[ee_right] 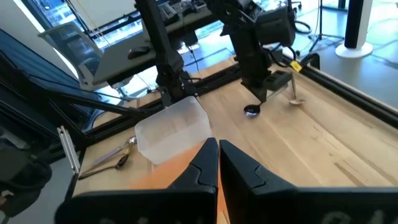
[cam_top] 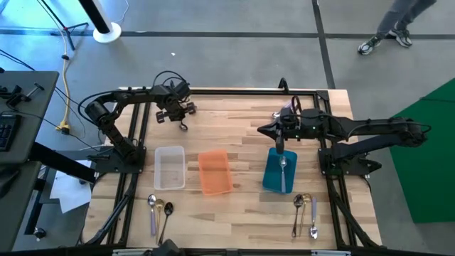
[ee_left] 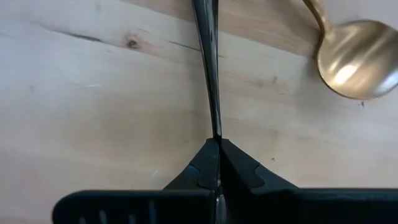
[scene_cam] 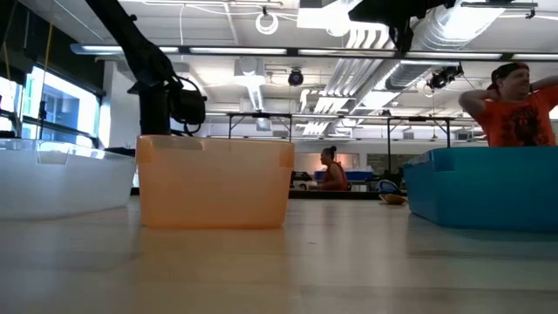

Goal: Sort silverware by color (type)
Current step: Put the top left black spoon into the orange bin

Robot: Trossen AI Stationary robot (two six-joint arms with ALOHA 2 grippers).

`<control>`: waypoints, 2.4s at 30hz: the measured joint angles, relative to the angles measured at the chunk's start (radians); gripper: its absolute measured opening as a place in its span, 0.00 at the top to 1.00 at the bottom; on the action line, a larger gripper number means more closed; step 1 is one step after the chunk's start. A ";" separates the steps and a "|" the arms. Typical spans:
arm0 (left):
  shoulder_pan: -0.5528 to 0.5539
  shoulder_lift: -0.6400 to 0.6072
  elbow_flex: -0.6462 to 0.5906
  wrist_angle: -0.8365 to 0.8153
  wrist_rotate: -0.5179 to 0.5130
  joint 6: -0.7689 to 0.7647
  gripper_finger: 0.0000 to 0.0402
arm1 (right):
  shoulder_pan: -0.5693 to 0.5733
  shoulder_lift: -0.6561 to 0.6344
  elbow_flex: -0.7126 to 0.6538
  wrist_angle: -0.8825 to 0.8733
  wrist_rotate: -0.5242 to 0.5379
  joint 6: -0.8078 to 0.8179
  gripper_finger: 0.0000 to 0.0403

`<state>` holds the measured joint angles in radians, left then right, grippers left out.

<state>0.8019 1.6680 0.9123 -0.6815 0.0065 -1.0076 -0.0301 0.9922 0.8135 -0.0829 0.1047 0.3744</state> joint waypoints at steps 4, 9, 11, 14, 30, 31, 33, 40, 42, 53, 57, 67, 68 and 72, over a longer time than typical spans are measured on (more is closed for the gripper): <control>-0.005 0.000 0.000 0.000 -0.009 0.014 0.98 | 0.000 0.016 0.000 0.005 0.000 0.000 1.00; -0.005 0.000 0.000 0.001 -0.019 0.024 0.89 | 0.000 0.041 0.000 0.018 0.000 0.003 1.00; -0.005 0.000 0.000 0.005 -0.023 0.039 0.85 | 0.000 0.049 0.000 0.021 0.000 0.003 1.00; -0.004 0.000 0.000 0.005 -0.041 0.044 0.77 | 0.000 0.052 0.000 0.027 -0.005 -0.008 1.00; -0.004 0.078 0.006 0.021 -0.044 0.041 0.56 | 0.000 0.052 0.000 0.040 -0.008 -0.013 1.00; -0.004 0.080 0.006 0.019 -0.045 0.040 0.56 | 0.000 0.052 0.000 0.040 -0.008 -0.013 1.00; -0.004 0.082 0.006 0.013 -0.047 0.033 0.57 | 0.000 0.051 0.000 0.042 -0.008 -0.008 1.00; 0.002 0.078 0.003 0.002 -0.045 0.076 0.69 | 0.000 0.051 0.000 0.042 -0.008 -0.008 1.00; 0.002 0.078 0.003 -0.006 -0.046 0.077 0.78 | 0.000 0.051 0.000 0.042 -0.008 -0.008 1.00; 0.003 0.078 0.002 -0.006 -0.037 0.123 0.99 | 0.000 0.051 0.000 0.042 -0.009 0.018 1.00; 0.003 0.078 0.002 -0.006 -0.036 0.135 0.99 | 0.000 0.051 0.000 0.043 -0.010 0.018 1.00; 0.002 0.078 0.002 -0.007 -0.036 0.147 1.00 | 0.000 0.051 0.000 0.042 -0.011 0.018 1.00; 0.002 0.078 0.002 -0.007 -0.036 0.147 1.00 | 0.000 0.051 0.000 0.042 -0.011 0.018 1.00; 0.002 0.076 0.001 -0.007 -0.036 0.148 1.00 | 0.000 0.051 0.000 0.042 -0.011 0.018 1.00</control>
<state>0.8043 1.7437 0.9132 -0.6880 -0.0299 -0.8597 -0.0301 1.0435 0.8139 -0.0404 0.0937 0.3927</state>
